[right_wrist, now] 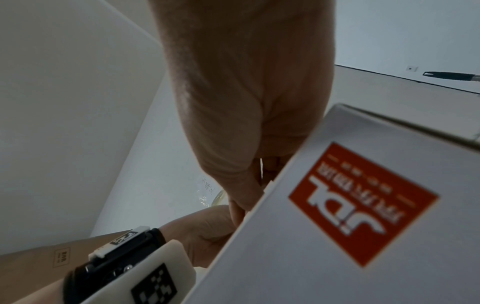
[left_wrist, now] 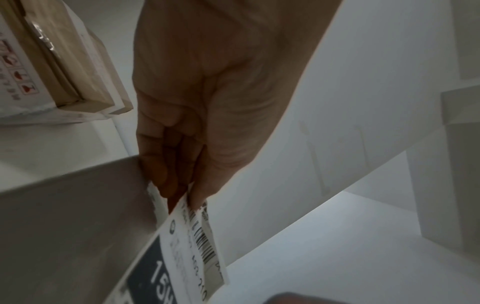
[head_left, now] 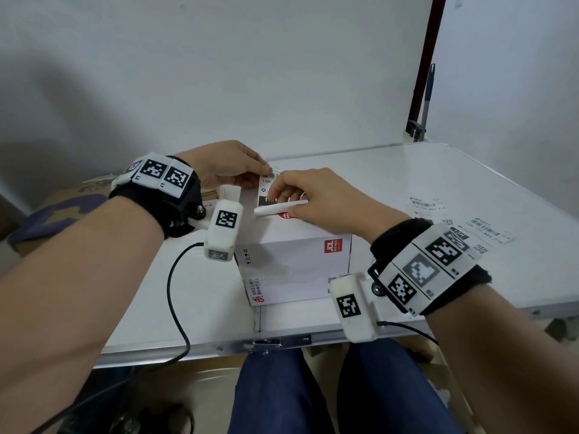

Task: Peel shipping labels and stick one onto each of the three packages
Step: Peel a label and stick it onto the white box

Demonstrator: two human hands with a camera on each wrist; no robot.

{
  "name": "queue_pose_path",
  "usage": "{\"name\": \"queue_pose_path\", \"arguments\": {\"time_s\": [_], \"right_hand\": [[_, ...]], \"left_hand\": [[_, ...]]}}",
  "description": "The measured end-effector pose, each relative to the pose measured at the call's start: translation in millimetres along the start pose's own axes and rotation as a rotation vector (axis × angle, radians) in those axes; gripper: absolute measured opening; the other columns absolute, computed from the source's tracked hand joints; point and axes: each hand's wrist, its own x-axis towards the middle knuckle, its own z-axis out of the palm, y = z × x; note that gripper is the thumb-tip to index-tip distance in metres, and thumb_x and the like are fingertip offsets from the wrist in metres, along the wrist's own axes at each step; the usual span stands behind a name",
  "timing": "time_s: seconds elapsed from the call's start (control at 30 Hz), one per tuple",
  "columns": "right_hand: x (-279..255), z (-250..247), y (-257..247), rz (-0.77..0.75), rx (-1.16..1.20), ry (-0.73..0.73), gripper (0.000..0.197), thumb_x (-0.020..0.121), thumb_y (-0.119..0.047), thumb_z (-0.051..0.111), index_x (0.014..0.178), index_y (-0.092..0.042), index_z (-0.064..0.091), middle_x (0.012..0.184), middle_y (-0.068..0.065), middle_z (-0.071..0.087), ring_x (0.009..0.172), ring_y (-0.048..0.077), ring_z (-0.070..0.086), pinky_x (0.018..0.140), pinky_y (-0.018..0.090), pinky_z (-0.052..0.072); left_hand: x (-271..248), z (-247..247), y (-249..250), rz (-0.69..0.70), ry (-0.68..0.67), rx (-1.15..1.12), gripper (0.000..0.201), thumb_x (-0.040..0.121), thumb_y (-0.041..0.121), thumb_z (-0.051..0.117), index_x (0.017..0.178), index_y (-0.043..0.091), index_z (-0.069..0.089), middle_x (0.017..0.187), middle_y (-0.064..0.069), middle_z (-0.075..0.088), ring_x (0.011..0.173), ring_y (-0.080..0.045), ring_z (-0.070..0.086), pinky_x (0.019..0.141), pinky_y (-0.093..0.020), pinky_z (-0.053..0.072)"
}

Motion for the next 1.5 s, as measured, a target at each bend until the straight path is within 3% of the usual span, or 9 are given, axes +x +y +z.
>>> {"name": "queue_pose_path", "arguments": {"time_s": [0.1, 0.37, 0.6, 0.77, 0.9, 1.0, 1.13, 1.27, 1.5], "right_hand": [[-0.4, -1.3, -2.1, 0.017, -0.029, -0.017, 0.028, 0.083, -0.003, 0.059, 0.102, -0.022, 0.067, 0.090, -0.007, 0.068, 0.074, 0.001, 0.059, 0.067, 0.003, 0.043], [-0.5, -5.7, -5.7, 0.082, -0.071, -0.070, 0.028, 0.080, -0.008, 0.063, 0.102, -0.024, 0.068, 0.089, -0.013, 0.065, 0.072, -0.008, 0.057, 0.070, 0.000, 0.043], [0.9, -6.0, -9.9, 0.134, -0.095, -0.045, 0.030, 0.090, -0.012, 0.047, 0.095, -0.029, 0.071, 0.095, -0.008, 0.070, 0.091, 0.014, 0.064, 0.084, 0.026, 0.051], [3.9, -2.1, -11.4, 0.150, -0.043, -0.056, 0.037, 0.086, -0.003, 0.043, 0.091, -0.024, 0.073, 0.084, -0.009, 0.068, 0.070, 0.004, 0.058, 0.080, 0.025, 0.053], [4.4, -2.4, -11.2, 0.133, -0.115, -0.086, 0.031, 0.089, -0.009, 0.049, 0.097, -0.026, 0.073, 0.079, -0.015, 0.061, 0.075, 0.007, 0.060, 0.078, 0.023, 0.051], [3.2, -3.0, -11.2, 0.076, -0.217, -0.112, 0.025, 0.093, -0.018, 0.053, 0.108, -0.026, 0.071, 0.092, -0.014, 0.057, 0.076, 0.003, 0.051, 0.068, 0.015, 0.039], [3.1, 0.6, -13.2, 0.030, -0.310, -0.114, 0.028, 0.093, -0.028, 0.054, 0.119, -0.027, 0.066, 0.112, -0.009, 0.061, 0.067, -0.005, 0.043, 0.070, 0.012, 0.028], [0.7, -0.5, -13.5, 0.113, -0.269, -0.082, 0.029, 0.091, -0.033, 0.057, 0.118, -0.025, 0.066, 0.099, -0.010, 0.063, 0.083, 0.008, 0.057, 0.074, 0.019, 0.041], [2.7, -0.5, -8.7, 0.151, -0.232, -0.075, 0.031, 0.087, -0.036, 0.060, 0.114, -0.024, 0.069, 0.121, -0.006, 0.064, 0.087, 0.005, 0.052, 0.077, 0.017, 0.038]], "left_hand": [[-0.8, 0.5, 1.2, -0.014, -0.001, -0.012, 0.003, 0.088, 0.008, 0.066, 0.089, 0.008, 0.068, 0.072, 0.001, 0.068, 0.061, -0.006, 0.062, 0.057, -0.014, 0.051], [-1.1, 4.3, 2.9, -0.028, 0.017, 0.011, 0.004, 0.087, 0.006, 0.066, 0.090, 0.005, 0.068, 0.074, -0.001, 0.066, 0.054, -0.002, 0.060, 0.056, -0.011, 0.051], [0.1, 4.4, 1.1, -0.032, 0.013, 0.013, 0.013, 0.087, 0.007, 0.066, 0.098, 0.002, 0.068, 0.080, -0.003, 0.068, 0.062, -0.005, 0.062, 0.059, -0.011, 0.052], [0.3, 5.1, 0.7, -0.019, 0.024, 0.025, 0.017, 0.088, 0.007, 0.065, 0.103, 0.000, 0.067, 0.078, -0.003, 0.066, 0.058, -0.003, 0.061, 0.056, -0.010, 0.051], [0.3, 6.4, 0.3, -0.015, 0.036, 0.042, 0.015, 0.089, 0.009, 0.065, 0.101, 0.000, 0.068, 0.080, -0.004, 0.066, 0.061, -0.005, 0.061, 0.056, -0.010, 0.050], [-0.5, 7.2, 0.7, -0.014, 0.030, 0.040, 0.009, 0.089, 0.008, 0.064, 0.095, 0.003, 0.067, 0.081, -0.005, 0.066, 0.062, -0.007, 0.061, 0.054, -0.010, 0.050], [-1.6, 8.6, 0.9, -0.005, 0.044, 0.073, 0.009, 0.089, 0.009, 0.064, 0.095, 0.003, 0.067, 0.077, -0.004, 0.064, 0.061, -0.007, 0.058, 0.053, -0.010, 0.049], [-2.2, 10.3, 0.6, 0.009, 0.065, 0.133, 0.014, 0.090, 0.012, 0.064, 0.100, 0.002, 0.068, 0.081, -0.006, 0.065, 0.065, -0.010, 0.057, 0.053, -0.010, 0.049], [-12.7, 7.2, 6.7, -0.023, 0.009, 0.035, 0.004, 0.093, 0.014, 0.059, 0.096, 0.012, 0.062, 0.084, -0.005, 0.068, 0.068, -0.013, 0.062, 0.061, -0.017, 0.054]]}}
